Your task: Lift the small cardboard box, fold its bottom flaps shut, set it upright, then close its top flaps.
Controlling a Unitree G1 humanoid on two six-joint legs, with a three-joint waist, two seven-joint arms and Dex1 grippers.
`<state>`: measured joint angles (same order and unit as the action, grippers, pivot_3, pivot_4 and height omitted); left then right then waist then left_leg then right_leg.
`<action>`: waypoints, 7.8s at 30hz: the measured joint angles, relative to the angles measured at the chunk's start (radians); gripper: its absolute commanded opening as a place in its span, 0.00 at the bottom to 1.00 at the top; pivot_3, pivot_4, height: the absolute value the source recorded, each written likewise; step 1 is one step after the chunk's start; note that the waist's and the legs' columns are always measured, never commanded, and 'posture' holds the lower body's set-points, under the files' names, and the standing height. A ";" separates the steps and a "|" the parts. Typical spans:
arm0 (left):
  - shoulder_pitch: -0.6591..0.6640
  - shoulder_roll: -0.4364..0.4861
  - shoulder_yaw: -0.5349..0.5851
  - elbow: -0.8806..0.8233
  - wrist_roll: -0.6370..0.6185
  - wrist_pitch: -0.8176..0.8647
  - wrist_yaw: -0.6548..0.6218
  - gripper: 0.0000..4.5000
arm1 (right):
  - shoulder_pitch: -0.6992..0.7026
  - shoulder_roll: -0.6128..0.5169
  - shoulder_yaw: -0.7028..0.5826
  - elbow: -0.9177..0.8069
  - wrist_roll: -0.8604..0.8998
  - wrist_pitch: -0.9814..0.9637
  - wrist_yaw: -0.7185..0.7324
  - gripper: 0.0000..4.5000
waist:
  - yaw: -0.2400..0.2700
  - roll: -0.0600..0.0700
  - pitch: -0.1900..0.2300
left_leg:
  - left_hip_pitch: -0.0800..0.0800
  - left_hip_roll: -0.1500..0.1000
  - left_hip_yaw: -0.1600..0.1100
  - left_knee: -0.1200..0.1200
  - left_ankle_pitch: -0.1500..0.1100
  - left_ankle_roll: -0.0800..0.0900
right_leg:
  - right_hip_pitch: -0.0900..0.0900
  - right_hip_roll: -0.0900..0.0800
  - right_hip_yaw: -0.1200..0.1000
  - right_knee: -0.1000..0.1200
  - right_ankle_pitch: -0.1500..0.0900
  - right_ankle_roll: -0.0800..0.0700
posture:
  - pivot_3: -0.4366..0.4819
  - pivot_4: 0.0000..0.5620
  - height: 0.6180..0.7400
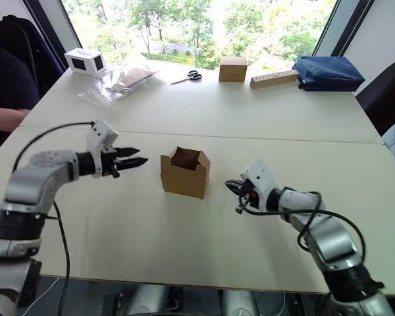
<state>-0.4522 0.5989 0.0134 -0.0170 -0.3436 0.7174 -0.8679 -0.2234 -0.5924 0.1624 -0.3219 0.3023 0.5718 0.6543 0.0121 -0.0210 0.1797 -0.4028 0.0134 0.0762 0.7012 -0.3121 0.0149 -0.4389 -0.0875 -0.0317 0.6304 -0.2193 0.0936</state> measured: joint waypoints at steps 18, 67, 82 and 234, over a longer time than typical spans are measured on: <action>0.107 -0.044 -0.113 -0.116 0.006 -0.035 0.022 0.52 | -0.006 0.035 0.055 0.074 -0.082 -0.045 0.036 0.00 | -0.001 0.000 0.000 | 0.001 0.000 0.000 -0.001 -0.001 0.002 | 0.001 0.000 0.000 0.000 0.000 0.000 | 0.48 0.27 1.00; 0.217 0.057 -0.180 -0.223 -0.082 -0.011 -0.105 0.01 | 0.091 -0.075 -0.016 -0.044 -0.095 -0.026 0.099 0.00 | -0.001 0.000 0.000 | 0.004 0.001 0.000 -0.001 -0.002 0.003 | 0.003 0.000 0.000 -0.001 0.000 -0.001 | 0.48 0.27 1.00; -0.099 0.129 -0.012 -0.121 -0.274 0.101 -0.205 0.01 | -0.053 -0.153 -0.258 -0.144 0.198 0.124 0.198 0.00 | -0.006 0.000 0.000 | 0.011 0.001 0.000 -0.003 -0.003 0.005 | 0.010 0.000 0.000 -0.002 0.000 0.000 | 0.48 0.27 1.00; -0.012 0.085 -0.027 -0.230 -0.249 0.192 -0.283 0.01 | -0.229 -0.023 0.185 -0.155 -0.028 0.078 0.140 0.00 | -0.022 0.000 0.001 | -0.001 0.001 -0.001 -0.001 -0.002 0.004 | -0.001 0.000 -0.001 -0.001 0.000 0.000 | 0.48 0.27 1.00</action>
<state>-0.4646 0.6834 -0.0131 -0.2467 -0.5922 0.9089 -1.1508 -0.4528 -0.6157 0.3474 -0.4769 0.2746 0.6493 0.7945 -0.0104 -0.0212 0.1806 -0.4037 0.0139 0.0751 0.7002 -0.3146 0.0188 -0.4398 -0.0878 -0.0328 0.6294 -0.2196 0.0933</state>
